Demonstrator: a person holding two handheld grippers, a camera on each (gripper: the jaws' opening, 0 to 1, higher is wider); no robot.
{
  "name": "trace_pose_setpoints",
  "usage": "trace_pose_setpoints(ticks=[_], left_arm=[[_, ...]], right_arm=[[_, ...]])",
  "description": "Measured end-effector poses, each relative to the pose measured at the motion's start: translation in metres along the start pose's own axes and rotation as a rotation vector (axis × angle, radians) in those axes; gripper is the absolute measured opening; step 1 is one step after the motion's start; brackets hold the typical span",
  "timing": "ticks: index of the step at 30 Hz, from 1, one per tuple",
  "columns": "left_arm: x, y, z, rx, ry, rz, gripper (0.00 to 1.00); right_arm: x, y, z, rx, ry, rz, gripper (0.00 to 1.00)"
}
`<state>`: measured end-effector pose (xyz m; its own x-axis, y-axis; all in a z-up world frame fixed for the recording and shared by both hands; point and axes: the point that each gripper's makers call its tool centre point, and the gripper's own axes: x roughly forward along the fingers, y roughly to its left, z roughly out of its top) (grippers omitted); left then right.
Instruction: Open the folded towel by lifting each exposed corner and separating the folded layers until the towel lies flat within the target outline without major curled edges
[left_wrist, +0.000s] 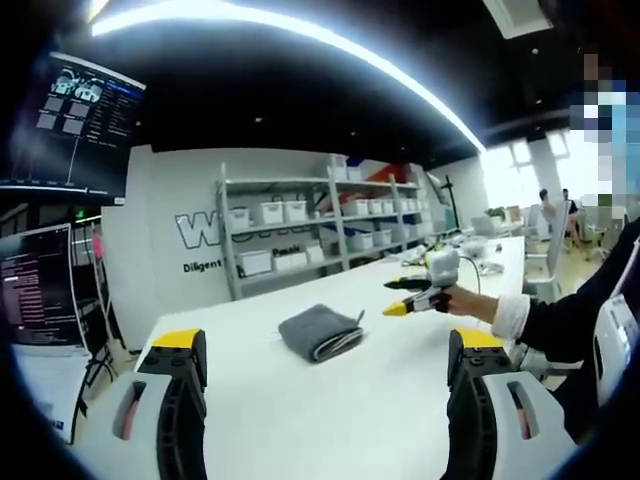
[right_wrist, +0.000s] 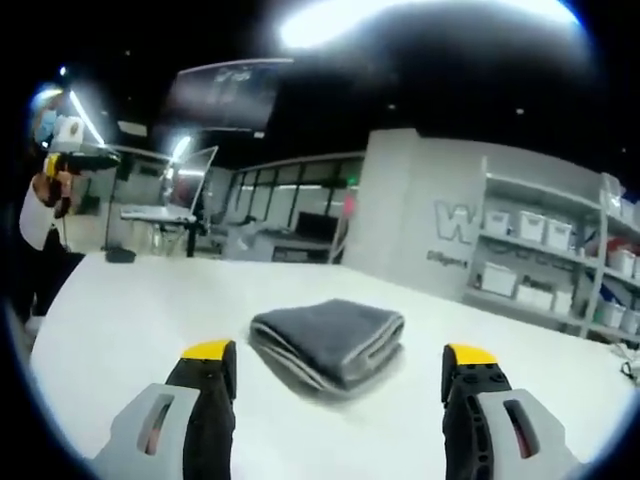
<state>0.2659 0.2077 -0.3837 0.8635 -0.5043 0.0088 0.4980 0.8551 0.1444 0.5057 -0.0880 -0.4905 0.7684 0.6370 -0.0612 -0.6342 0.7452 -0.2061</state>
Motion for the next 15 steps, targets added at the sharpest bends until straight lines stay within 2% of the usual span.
trace_pose_setpoints(ticks=[7, 9, 11, 15], left_arm=[[-0.002, 0.005, 0.0, -0.003, -0.001, 0.01, 0.99], [-0.002, 0.005, 0.0, 0.0, 0.0, 0.012, 0.99], [-0.001, 0.005, -0.001, -0.002, 0.002, 0.012, 0.99], [0.001, 0.002, -0.005, 0.004, 0.018, 0.008, 0.98]], right_arm=[[0.01, -0.01, -0.008, -0.007, 0.022, -0.02, 0.81], [0.011, -0.011, -0.009, -0.005, 0.025, -0.019, 0.81], [0.012, -0.008, -0.005, 0.01, 0.0, -0.003, 0.81], [0.015, -0.006, -0.006, 0.01, 0.007, 0.003, 0.81]])
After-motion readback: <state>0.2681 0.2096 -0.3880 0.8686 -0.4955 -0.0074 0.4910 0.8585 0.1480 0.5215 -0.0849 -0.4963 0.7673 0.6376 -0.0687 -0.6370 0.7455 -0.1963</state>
